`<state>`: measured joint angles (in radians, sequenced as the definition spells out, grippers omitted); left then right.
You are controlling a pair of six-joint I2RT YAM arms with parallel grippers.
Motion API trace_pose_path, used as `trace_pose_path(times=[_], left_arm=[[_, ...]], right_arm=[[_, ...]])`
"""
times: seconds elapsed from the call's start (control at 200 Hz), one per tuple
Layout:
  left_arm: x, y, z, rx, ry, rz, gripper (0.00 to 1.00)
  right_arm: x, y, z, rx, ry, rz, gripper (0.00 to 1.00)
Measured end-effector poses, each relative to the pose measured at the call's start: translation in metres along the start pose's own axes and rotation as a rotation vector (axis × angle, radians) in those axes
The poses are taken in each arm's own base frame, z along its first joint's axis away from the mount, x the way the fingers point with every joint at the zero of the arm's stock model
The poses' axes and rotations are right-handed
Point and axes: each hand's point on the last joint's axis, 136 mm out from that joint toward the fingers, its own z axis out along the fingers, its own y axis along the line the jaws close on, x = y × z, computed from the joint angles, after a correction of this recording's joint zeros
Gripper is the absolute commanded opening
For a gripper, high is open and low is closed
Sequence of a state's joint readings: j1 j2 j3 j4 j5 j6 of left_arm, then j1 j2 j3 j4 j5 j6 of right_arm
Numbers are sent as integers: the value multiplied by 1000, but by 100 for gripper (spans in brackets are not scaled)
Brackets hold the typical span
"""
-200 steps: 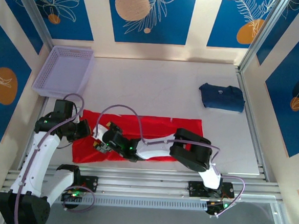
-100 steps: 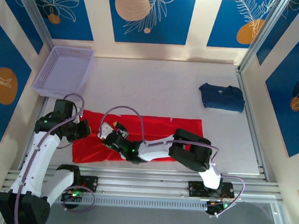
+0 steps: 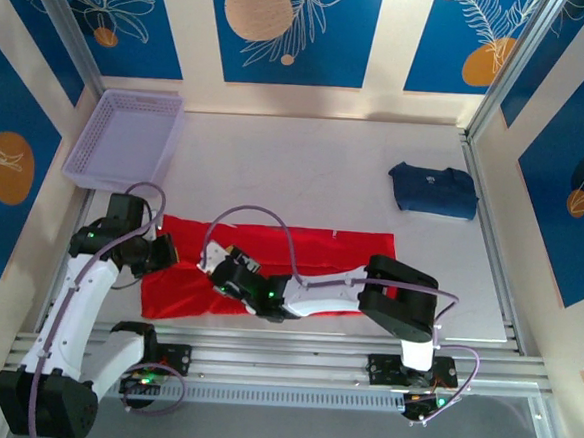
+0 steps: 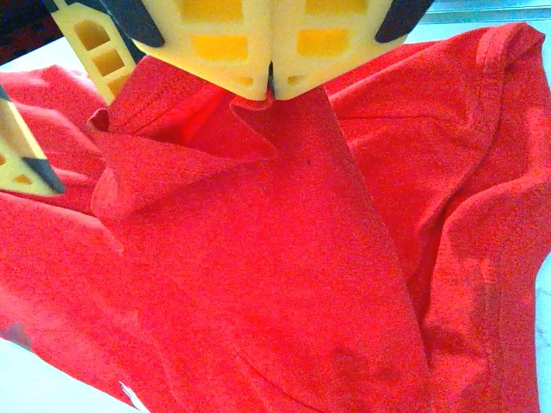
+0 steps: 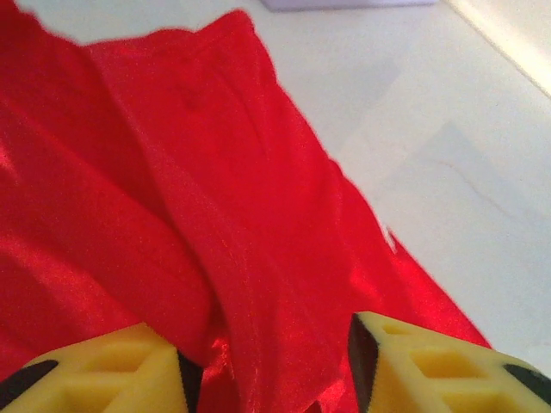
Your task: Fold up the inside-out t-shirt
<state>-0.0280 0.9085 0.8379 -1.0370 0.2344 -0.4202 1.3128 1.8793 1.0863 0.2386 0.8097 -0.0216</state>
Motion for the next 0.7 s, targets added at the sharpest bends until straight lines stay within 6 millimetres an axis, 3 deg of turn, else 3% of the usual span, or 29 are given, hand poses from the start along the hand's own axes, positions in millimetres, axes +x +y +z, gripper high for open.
trace_pose_path(times=[0.195, 0.49, 0.6, 0.7], left_arm=[[1, 2, 3, -10, 16, -5, 0], [12, 7, 6, -38, 82, -28, 17], [17, 10, 5, -51, 100, -41, 34], [19, 13, 4, -63, 101, -51, 46]], right_arm=[[21, 11, -3, -64, 76, -23, 32], [35, 24, -13, -163, 130, -18, 18], [44, 30, -19, -211, 154, -24, 20], [54, 36, -23, -254, 183, -27, 32]])
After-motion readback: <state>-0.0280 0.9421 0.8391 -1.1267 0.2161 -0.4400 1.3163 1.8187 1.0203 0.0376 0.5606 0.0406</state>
